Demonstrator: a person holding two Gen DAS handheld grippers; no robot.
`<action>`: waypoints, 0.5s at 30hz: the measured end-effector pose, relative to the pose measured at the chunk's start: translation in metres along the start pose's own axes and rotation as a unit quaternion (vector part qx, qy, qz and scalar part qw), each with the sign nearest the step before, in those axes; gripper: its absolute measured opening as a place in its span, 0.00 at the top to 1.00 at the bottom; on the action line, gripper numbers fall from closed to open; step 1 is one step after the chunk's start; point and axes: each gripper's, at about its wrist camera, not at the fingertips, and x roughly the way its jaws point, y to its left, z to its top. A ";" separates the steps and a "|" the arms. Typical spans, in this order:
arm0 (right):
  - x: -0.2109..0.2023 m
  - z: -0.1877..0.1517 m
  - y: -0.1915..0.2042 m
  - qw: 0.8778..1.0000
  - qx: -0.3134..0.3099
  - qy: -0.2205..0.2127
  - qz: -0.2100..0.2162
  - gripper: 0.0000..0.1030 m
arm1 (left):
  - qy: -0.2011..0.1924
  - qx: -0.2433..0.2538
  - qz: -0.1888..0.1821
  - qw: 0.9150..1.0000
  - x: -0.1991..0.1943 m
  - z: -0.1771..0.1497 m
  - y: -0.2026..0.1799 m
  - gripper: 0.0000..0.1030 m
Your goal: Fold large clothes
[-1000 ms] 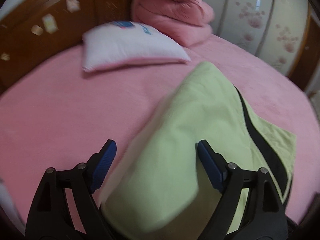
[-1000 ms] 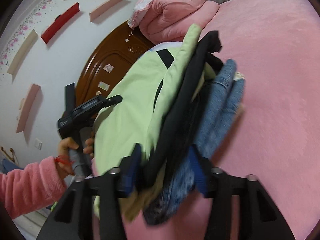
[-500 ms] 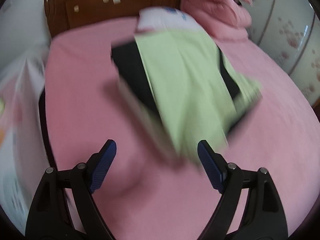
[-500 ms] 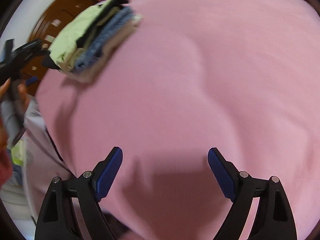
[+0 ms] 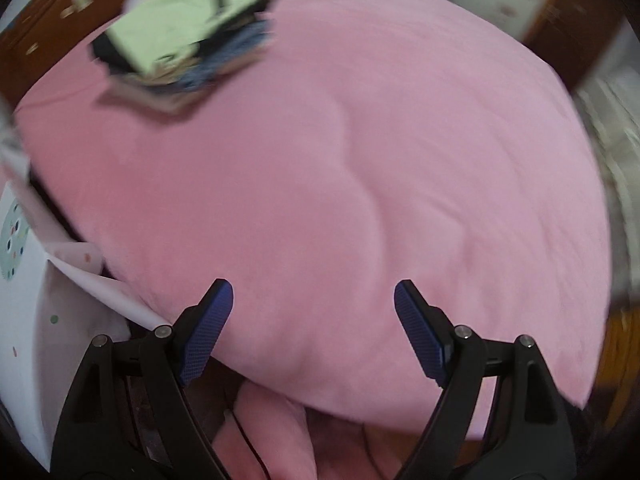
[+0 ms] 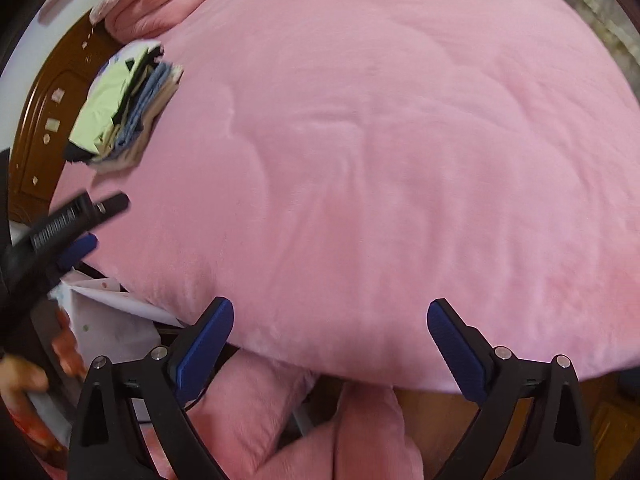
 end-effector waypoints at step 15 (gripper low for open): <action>-0.133 -0.037 -0.063 0.994 0.096 -0.049 0.009 0.02 | -0.052 0.139 -0.035 0.988 -0.114 -0.043 -0.109 0.21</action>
